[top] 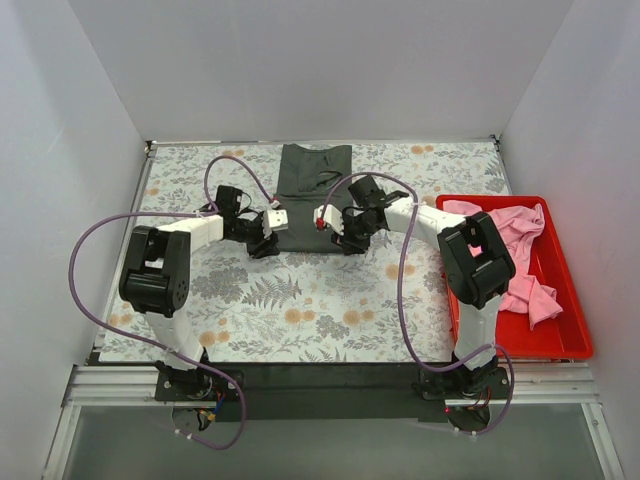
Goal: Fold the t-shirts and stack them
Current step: Fold the tshirt
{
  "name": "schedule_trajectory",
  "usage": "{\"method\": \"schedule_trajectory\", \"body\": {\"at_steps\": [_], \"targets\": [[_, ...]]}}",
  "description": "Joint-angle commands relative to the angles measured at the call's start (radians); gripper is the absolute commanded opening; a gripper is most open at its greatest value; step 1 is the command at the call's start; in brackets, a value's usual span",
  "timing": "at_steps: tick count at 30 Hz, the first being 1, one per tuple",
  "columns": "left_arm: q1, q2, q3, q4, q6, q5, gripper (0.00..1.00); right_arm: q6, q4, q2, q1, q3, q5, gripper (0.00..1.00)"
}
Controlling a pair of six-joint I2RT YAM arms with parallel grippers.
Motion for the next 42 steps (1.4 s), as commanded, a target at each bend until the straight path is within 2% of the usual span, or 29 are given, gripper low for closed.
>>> {"method": "schedule_trajectory", "body": {"at_steps": [1, 10, 13, 14, 17, 18, 20, 26, 31, 35, 40, 42], "targets": [[-0.007, 0.005, -0.019, 0.005, 0.051, -0.014, 0.4, -0.025, 0.024, 0.023, 0.008, -0.024, 0.008, 0.35], [-0.012, 0.022, -0.051, 0.005, 0.109, -0.066, 0.36, -0.048, 0.044, 0.009, 0.016, -0.083, 0.04, 0.38], [-0.011, 0.034, -0.05, 0.007, 0.111, -0.083, 0.28, -0.059, 0.056, 0.02, 0.017, -0.09, 0.066, 0.38], [-0.013, 0.036, -0.045, 0.005, 0.109, -0.086, 0.22, -0.06, 0.061, 0.023, 0.019, -0.096, 0.074, 0.37], [-0.013, 0.044, -0.031, 0.005, 0.091, -0.09, 0.1, -0.062, 0.093, 0.034, 0.019, -0.104, 0.115, 0.19], [-0.013, 0.045, -0.016, 0.005, 0.082, -0.089, 0.03, -0.062, 0.105, 0.037, 0.019, -0.103, 0.126, 0.1], [-0.013, 0.041, -0.002, -0.002, 0.068, -0.077, 0.0, -0.057, 0.111, 0.037, 0.019, -0.097, 0.151, 0.04], [-0.01, -0.013, 0.064, -0.03, 0.022, -0.041, 0.0, -0.054, 0.093, -0.037, 0.01, -0.048, 0.143, 0.01], [0.005, -0.048, 0.193, -0.093, -0.018, -0.012, 0.0, -0.049, -0.006, -0.103, -0.03, 0.078, 0.097, 0.01], [0.005, -0.085, 0.234, -0.136, -0.021, -0.004, 0.0, -0.069, -0.092, -0.129, -0.038, 0.126, 0.088, 0.01], [0.004, -0.151, 0.228, -0.212, 0.011, 0.008, 0.0, -0.086, -0.146, -0.195, -0.036, 0.111, 0.068, 0.01], [-0.013, -0.217, 0.176, -0.314, 0.06, 0.011, 0.0, -0.085, -0.207, -0.239, -0.027, 0.08, 0.042, 0.01]]}}
